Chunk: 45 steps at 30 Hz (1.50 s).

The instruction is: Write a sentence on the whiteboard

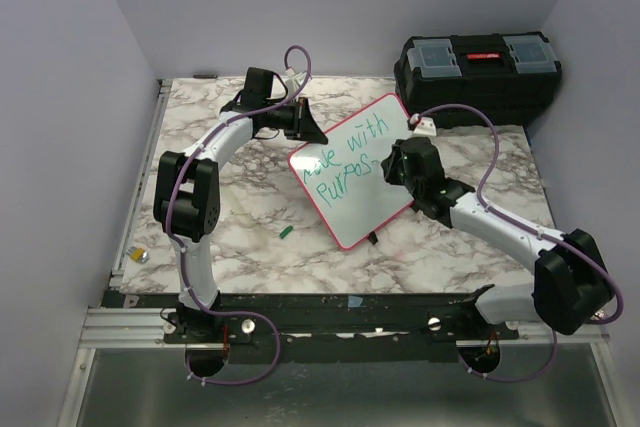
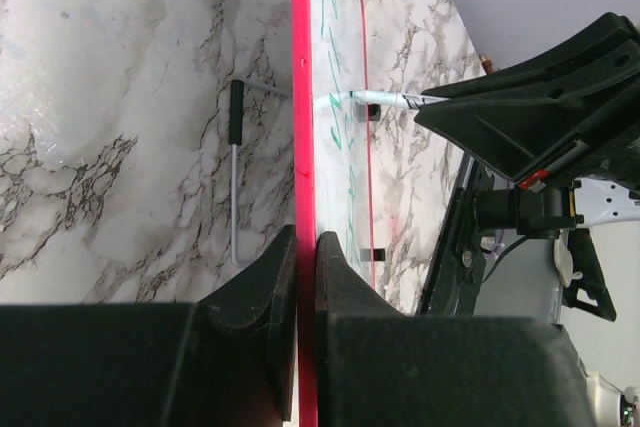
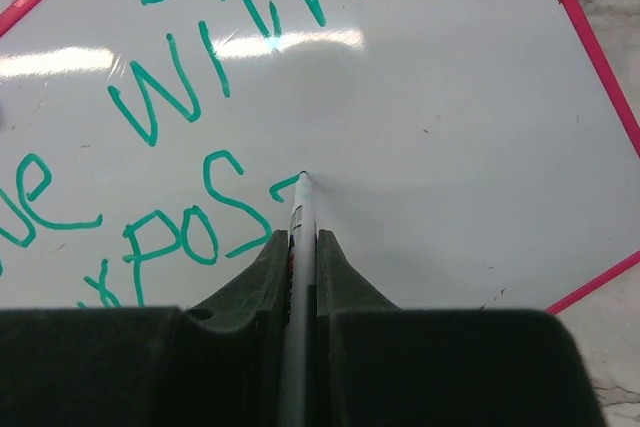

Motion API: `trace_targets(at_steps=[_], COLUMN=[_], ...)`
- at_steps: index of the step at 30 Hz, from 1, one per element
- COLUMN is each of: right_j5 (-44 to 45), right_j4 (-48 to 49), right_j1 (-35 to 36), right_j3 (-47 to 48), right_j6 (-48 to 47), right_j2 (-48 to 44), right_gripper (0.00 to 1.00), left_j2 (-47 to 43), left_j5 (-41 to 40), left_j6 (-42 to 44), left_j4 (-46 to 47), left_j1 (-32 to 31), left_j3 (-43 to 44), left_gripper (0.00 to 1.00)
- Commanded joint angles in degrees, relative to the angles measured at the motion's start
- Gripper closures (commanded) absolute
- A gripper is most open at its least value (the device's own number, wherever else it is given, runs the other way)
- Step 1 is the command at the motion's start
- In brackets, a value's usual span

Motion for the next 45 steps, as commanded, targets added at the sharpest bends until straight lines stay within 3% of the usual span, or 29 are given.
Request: trace_targets(at_steps=[1,21,32,45], right_j5=[2.27,-9.0,-9.68,1.01], right_j4=[-1.8,0.81,-1.87,-7.13], right_j1=[-0.34,-0.34,-0.34,-0.35], right_j3=[1.94,0.69,-3.24,-2.76], right_j6=[-0.85,-0.88,0.2,1.27], right_j2=[2.15,2.13,0.06,-1.31], right_gripper=[0.99,0.99,0.99,0.99], left_j2=[-1.14,-1.05,-1.13,-1.49], left_j5=[-1.39,-1.52,-1.58,-1.54], left_j6=[4.83,4.81,4.82,4.78], left_j4=[3.82,3.65,3.67,3.78], left_j1=[0.5,0.55,0.55,0.53], left_j3=[0.01,0.25,0.05,-0.25], left_gripper=[1.0,1.0,1.0,1.0])
